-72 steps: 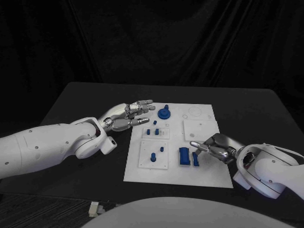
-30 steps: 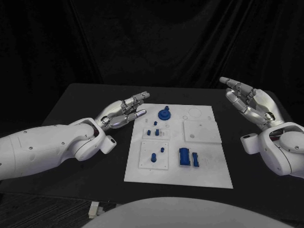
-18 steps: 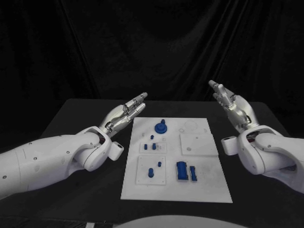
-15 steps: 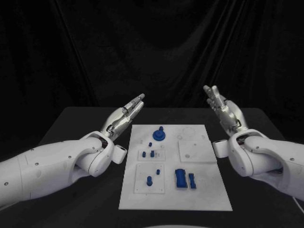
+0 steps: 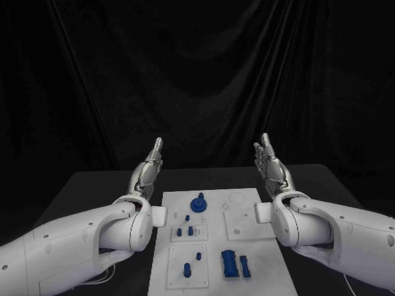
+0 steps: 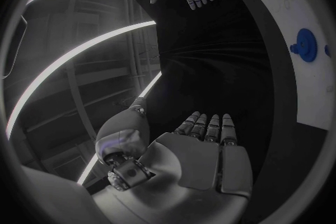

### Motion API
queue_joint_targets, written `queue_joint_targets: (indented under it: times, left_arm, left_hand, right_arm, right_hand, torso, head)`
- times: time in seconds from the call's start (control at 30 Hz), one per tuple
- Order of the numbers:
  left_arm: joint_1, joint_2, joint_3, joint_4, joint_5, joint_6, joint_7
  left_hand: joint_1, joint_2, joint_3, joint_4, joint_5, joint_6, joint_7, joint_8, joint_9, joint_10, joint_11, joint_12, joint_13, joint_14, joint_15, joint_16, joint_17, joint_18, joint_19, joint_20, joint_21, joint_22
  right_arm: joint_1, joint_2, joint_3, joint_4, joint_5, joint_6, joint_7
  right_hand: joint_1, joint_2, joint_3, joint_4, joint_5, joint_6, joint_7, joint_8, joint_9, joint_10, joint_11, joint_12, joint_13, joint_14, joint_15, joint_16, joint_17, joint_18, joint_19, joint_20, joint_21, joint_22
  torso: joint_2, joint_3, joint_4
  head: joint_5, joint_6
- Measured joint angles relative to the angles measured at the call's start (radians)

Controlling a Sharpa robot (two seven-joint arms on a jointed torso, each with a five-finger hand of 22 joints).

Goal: Assemble the parts on the task board

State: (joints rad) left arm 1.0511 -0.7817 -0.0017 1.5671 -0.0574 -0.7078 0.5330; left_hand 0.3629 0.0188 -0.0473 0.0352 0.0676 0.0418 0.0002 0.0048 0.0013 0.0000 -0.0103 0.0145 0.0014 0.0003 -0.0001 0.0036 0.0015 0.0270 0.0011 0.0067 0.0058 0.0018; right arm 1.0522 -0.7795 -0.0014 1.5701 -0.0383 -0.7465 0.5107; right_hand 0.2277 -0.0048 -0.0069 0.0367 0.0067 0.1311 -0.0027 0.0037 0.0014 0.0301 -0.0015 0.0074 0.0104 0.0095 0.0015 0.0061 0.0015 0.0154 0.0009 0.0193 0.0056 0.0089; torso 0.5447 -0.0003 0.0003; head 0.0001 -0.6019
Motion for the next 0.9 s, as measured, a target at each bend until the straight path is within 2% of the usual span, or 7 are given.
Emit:
queue_joint_targets:
  times: [0.07, 0.23, 0.47, 0.6, 0.67, 0.83, 0.9]
  left_arm:
    - [0.000, 0.000, 0.000, 0.000, 0.014, -0.014, -0.006]
    - [0.000, 0.000, 0.000, 0.000, 0.032, -0.032, -0.014]
    - [0.000, 0.000, 0.000, 0.000, 0.045, -0.046, -0.020]
    - [0.000, 0.000, 0.000, 0.000, 0.048, -0.050, -0.021]
    - [0.000, 0.000, 0.000, 0.000, 0.050, -0.051, -0.022]
    - [0.000, 0.000, 0.000, 0.000, 0.052, -0.053, -0.023]
    - [0.000, 0.000, 0.000, 0.000, 0.053, -0.053, -0.023]
  left_hand:
    - [-0.032, -0.005, 0.012, -0.012, -0.021, -0.010, 0.000, 0.000, 0.000, 0.000, 0.000, -0.005, 0.000, 0.000, 0.000, 0.000, 0.000, -0.014, 0.000, 0.000, 0.000, 0.000]
    - [-0.089, -0.012, 0.031, -0.026, -0.046, -0.021, 0.000, 0.000, 0.000, 0.000, 0.000, -0.005, 0.000, 0.000, 0.000, 0.000, 0.000, -0.014, 0.000, 0.000, 0.000, -0.001]
    - [-0.157, -0.017, 0.038, -0.032, -0.057, -0.032, 0.000, 0.000, 0.000, 0.000, 0.000, -0.009, 0.000, 0.000, 0.000, 0.000, 0.000, -0.014, 0.000, 0.000, 0.000, -0.001]
    - [-0.189, -0.017, 0.038, -0.032, -0.061, -0.035, 0.000, 0.000, 0.000, 0.000, 0.000, -0.009, 0.000, 0.000, 0.000, 0.000, 0.000, -0.014, 0.000, 0.000, 0.000, -0.001]
    - [-0.201, -0.018, 0.040, -0.034, -0.061, -0.035, 0.000, 0.000, 0.000, 0.000, 0.000, -0.009, 0.000, 0.000, 0.000, 0.000, 0.000, -0.014, 0.000, 0.000, 0.000, -0.001]
    - [-0.347, -0.019, 0.043, -0.037, -0.061, -0.035, 0.000, 0.000, 0.000, 0.000, 0.000, -0.009, 0.000, 0.000, 0.000, 0.000, -0.001, -0.013, 0.000, 0.000, 0.000, -0.001]
    - [-0.356, -0.019, 0.043, -0.037, -0.061, -0.035, 0.000, 0.000, 0.000, 0.000, 0.000, -0.009, 0.000, 0.000, 0.000, 0.000, -0.001, -0.014, 0.000, 0.000, 0.000, -0.001]
  right_arm:
    - [0.000, 0.000, 0.000, 0.000, 0.010, -0.003, 0.000]
    - [0.000, 0.000, 0.000, 0.000, 0.023, -0.007, 0.001]
    - [0.000, 0.000, 0.000, 0.000, 0.034, -0.010, 0.002]
    - [0.000, 0.000, 0.000, 0.000, 0.037, -0.011, 0.002]
    - [0.000, 0.000, 0.000, 0.000, 0.038, -0.012, 0.002]
    - [0.000, 0.000, 0.000, -0.001, 0.040, -0.012, 0.002]
    - [0.000, 0.000, 0.000, -0.001, 0.040, -0.013, 0.002]
  right_hand:
    - [-0.017, 0.001, 0.004, -0.008, 0.000, -0.010, 0.003, 0.000, 0.000, -0.008, 0.003, 0.000, -0.003, -0.001, 0.001, 0.000, 0.000, 0.000, -0.001, -0.007, 0.000, -0.003]
    - [-0.051, 0.006, 0.004, -0.020, 0.000, -0.030, 0.001, 0.000, 0.000, -0.015, 0.003, 0.000, -0.007, -0.001, 0.001, 0.000, 0.000, 0.000, -0.001, -0.007, 0.000, -0.005]
    - [-0.094, 0.005, 0.007, -0.029, 0.000, -0.090, 0.003, 0.000, 0.000, -0.022, 0.003, -0.004, -0.009, -0.004, -0.002, 0.000, 0.000, 0.000, -0.001, -0.014, 0.000, -0.007]
    - [-0.216, 0.005, 0.007, -0.029, 0.000, -0.128, 0.003, 0.000, 0.000, -0.025, 0.000, -0.004, -0.010, -0.004, -0.002, 0.000, 0.000, 0.000, -0.001, -0.014, 0.000, -0.007]
    - [-0.219, 0.006, 0.007, -0.029, 0.000, -0.128, 0.003, 0.000, 0.000, -0.025, 0.000, -0.004, -0.010, -0.004, -0.002, 0.000, 0.000, 0.000, -0.001, -0.014, 0.000, -0.007]
    - [-0.221, 0.004, 0.007, -0.029, 0.000, -0.128, 0.003, 0.000, 0.000, -0.025, 0.000, -0.004, -0.010, -0.004, -0.002, 0.000, 0.000, 0.000, -0.001, -0.014, 0.000, -0.007]
    - [-0.221, 0.004, 0.007, -0.029, 0.000, -0.128, 0.003, 0.000, 0.000, -0.025, 0.000, -0.004, -0.010, -0.004, -0.002, 0.000, 0.000, 0.000, -0.001, -0.014, 0.000, -0.008]
  torso:
    - [0.000, 0.0001, -0.0001]
    - [0.000, 0.0002, -0.0001]
    - [0.000, 0.0003, -0.0003]
    - [0.000, 0.0003, -0.0003]
    - [0.000, 0.0003, -0.0003]
    - [0.000, 0.0003, -0.0004]
    - [0.000, 0.0003, -0.0003]
  head:
    - [0.000, 0.001]
    - [0.000, 0.002]
    - [0.000, 0.002]
    - [0.000, 0.002]
    - [0.000, 0.002]
    - [0.000, 0.002]
    - [0.000, 0.002]
